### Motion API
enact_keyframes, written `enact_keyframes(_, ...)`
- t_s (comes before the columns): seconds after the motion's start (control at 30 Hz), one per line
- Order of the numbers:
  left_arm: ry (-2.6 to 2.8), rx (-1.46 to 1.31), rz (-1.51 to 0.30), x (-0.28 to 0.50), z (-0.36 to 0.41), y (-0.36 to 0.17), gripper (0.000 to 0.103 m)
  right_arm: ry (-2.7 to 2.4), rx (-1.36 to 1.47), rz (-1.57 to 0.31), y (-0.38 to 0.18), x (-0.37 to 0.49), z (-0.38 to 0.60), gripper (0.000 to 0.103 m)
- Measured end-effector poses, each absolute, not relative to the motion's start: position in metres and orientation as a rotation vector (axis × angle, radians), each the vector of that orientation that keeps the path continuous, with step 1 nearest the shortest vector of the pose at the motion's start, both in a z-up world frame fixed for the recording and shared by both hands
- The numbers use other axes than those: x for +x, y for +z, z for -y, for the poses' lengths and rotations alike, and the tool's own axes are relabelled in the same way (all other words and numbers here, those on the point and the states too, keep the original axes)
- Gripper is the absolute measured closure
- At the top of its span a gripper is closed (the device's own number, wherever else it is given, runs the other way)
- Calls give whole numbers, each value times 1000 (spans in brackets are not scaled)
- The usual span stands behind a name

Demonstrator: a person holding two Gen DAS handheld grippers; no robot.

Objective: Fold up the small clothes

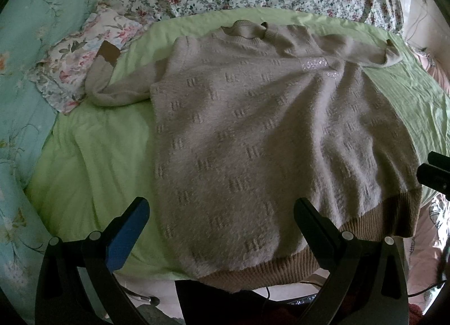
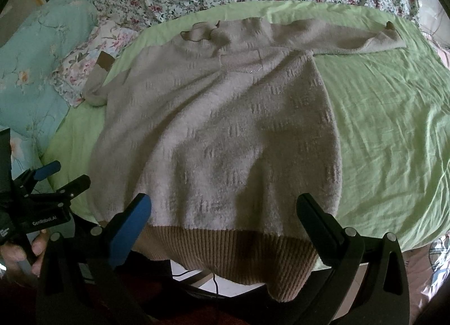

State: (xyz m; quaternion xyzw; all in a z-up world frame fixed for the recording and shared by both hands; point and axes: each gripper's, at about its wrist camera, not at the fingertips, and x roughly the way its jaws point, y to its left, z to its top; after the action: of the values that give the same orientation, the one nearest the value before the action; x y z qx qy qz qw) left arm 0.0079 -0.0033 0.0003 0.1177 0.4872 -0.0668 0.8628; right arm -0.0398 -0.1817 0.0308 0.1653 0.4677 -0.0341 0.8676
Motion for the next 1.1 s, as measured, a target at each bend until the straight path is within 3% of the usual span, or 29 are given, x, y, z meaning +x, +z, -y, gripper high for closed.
enact_keyframes(0.2,-139,237,-1000,8,4,-2,1,-67,359,-977,30,-39,186,0)
enact_keyframes(0.53,-136,236,-983,10,3,-4,1,-110,348,-1126,21,-34,192,0)
enact_keyframes(1.1,-178,143,-967,28,1,-7,0,-134,387,-1078,18,-31,211,0)
